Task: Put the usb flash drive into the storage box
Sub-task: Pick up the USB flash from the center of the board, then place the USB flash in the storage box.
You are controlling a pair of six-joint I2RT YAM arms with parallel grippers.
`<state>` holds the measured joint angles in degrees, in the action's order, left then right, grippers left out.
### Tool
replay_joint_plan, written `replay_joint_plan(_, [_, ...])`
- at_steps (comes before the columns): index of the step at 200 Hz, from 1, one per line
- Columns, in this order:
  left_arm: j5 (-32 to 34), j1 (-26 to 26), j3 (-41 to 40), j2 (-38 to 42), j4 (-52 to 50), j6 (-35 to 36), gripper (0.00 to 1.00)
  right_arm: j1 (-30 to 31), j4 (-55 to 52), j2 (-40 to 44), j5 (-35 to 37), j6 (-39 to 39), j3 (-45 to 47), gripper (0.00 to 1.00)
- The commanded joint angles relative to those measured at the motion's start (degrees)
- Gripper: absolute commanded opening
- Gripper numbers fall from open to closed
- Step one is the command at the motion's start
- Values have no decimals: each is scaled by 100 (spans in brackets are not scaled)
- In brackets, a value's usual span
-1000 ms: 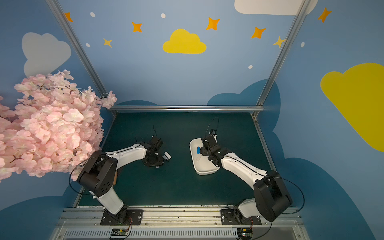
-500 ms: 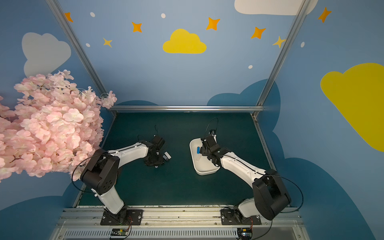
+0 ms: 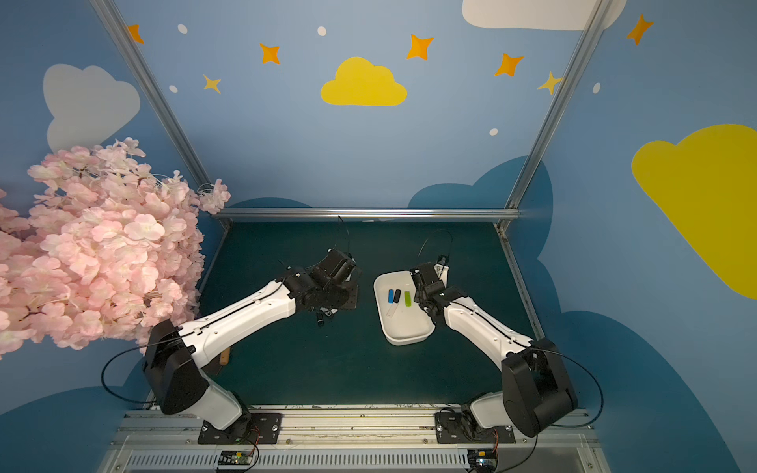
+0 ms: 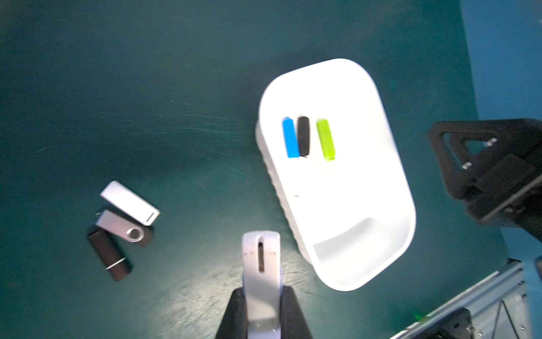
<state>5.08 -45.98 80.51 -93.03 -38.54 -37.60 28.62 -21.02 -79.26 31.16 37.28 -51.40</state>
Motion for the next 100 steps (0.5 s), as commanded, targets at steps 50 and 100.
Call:
replay_joint_plan(50, [-130,-695,2276,-2324,-394,-148,11,-379,271,1041,290,671,826,39])
replay_joint_plan(100, [-52,-729,3514,-3521,-1063,89,11,-535,330,1023,-89,781,868,39])
